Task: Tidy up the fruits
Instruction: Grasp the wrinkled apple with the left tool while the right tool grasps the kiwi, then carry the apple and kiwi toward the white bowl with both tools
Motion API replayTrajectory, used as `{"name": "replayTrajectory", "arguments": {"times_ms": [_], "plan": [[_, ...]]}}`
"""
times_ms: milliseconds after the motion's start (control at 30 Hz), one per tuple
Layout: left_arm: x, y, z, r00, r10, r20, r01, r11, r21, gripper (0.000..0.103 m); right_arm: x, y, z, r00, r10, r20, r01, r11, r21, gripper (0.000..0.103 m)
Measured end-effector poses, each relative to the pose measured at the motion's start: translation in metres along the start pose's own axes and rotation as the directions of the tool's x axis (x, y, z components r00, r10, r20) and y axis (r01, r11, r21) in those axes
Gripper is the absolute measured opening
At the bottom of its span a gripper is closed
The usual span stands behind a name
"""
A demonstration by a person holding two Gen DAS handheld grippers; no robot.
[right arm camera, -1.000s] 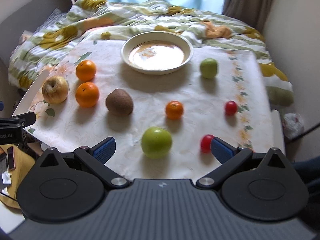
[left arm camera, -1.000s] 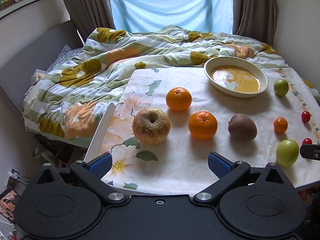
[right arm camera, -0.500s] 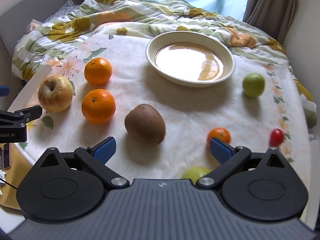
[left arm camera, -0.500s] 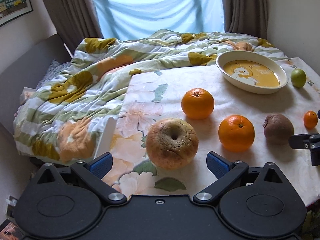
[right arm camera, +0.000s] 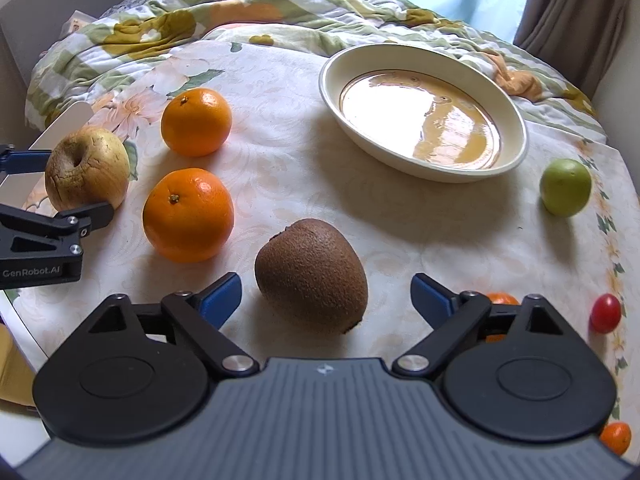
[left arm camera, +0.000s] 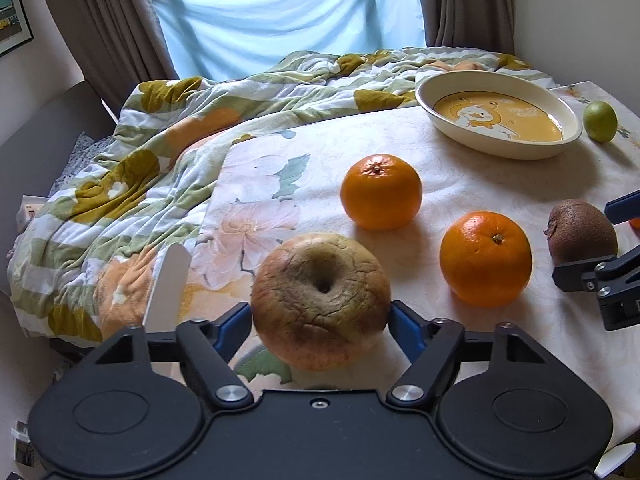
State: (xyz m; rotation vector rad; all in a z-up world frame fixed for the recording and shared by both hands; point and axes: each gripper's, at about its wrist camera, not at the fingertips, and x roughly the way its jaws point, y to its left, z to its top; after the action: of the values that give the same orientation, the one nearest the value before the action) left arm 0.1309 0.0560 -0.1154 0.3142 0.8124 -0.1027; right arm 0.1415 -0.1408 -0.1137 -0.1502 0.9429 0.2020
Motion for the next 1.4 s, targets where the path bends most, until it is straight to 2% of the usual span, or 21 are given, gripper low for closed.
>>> {"name": "replayTrajectory", "arguments": {"times_ms": [233, 500, 1100, 1400], "plan": [[0.0, -0.002, 0.0, 1.0, 0.013, 0.005, -0.013, 1.0, -0.016, 0.077, 0.006, -0.001, 0.001, 0.999, 0.037, -0.005, -0.037, 0.999, -0.021, 0.086], [0.0, 0.0, 0.001, 1.0, 0.014, 0.006, -0.013, 0.998, -0.057, 0.077, 0.005, -0.002, 0.0, 0.997, 0.071, 0.004, -0.07, 0.997, -0.04, 0.074], [-0.022, -0.008, 0.007, 0.998, 0.037, 0.04, -0.032, 0.994, -0.107, 0.076, -0.008, -0.011, 0.001, 0.994, 0.103, 0.034, -0.101, 0.994, -0.035, 0.073], [-0.053, -0.019, 0.028, 0.995, 0.049, 0.085, -0.038, 0.991, -0.125, 0.076, -0.03, -0.022, 0.008, 0.991, 0.116, 0.072, -0.113, 0.993, -0.037, 0.073]]}}
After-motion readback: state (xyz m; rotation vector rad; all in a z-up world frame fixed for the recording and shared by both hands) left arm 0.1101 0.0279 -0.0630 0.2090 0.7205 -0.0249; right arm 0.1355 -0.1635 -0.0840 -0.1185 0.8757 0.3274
